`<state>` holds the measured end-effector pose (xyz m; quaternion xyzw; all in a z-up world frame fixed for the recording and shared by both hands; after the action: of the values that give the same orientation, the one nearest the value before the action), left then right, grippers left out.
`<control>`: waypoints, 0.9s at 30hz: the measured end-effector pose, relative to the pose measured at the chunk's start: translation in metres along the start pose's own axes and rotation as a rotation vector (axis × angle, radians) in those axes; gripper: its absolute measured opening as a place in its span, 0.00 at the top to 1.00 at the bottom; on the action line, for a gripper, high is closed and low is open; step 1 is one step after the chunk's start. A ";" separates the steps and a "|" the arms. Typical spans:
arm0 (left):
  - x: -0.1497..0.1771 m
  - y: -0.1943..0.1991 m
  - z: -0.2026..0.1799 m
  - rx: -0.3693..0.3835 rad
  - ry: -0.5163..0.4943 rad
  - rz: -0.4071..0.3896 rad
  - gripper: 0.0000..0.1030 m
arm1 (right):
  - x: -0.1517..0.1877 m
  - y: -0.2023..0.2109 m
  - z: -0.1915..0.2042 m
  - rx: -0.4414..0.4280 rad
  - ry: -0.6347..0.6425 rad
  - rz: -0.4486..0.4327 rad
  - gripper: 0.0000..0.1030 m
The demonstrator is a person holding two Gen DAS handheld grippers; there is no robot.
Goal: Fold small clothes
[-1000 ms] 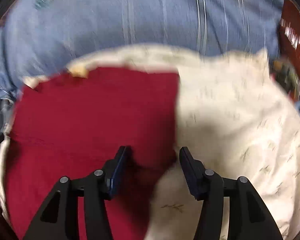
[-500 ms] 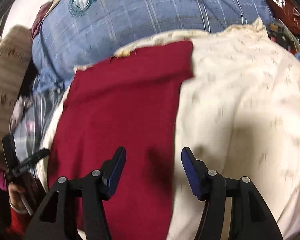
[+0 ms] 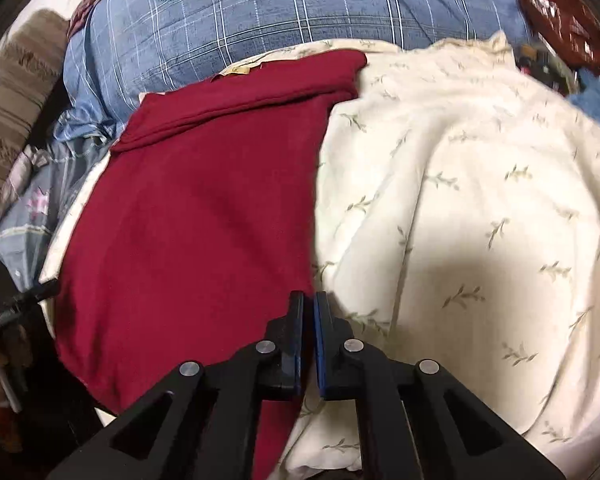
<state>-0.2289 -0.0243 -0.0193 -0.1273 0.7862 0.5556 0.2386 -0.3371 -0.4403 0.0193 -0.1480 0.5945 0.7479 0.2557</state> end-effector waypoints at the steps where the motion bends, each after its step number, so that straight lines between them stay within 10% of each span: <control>1: 0.003 0.001 0.000 0.003 0.001 0.005 0.16 | 0.001 0.003 0.000 -0.020 -0.003 -0.001 0.90; 6: 0.018 0.002 -0.004 0.013 -0.003 0.028 0.16 | 0.024 0.017 0.003 -0.130 0.002 0.092 0.43; 13: 0.030 0.003 -0.008 -0.002 -0.016 0.042 0.16 | 0.070 0.000 0.003 -0.203 -0.016 0.233 0.51; 27: 0.042 0.009 -0.008 0.053 0.034 0.079 0.16 | 0.065 0.014 0.019 -0.239 0.060 0.232 0.75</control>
<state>-0.2703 -0.0262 -0.0317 -0.0992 0.8089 0.5416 0.2064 -0.3968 -0.4108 0.0014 -0.1301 0.5219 0.8328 0.1306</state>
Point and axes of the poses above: each gripper's, at about its wrist camera, not at the fingertips, and y roughly against the way its jaws point, z to its left, x to its underside, the point moved 3 cm from there along -y, roughly the way its jaws point, and after that the axes turned 2 degrees about -z, right-handed, at the moved point
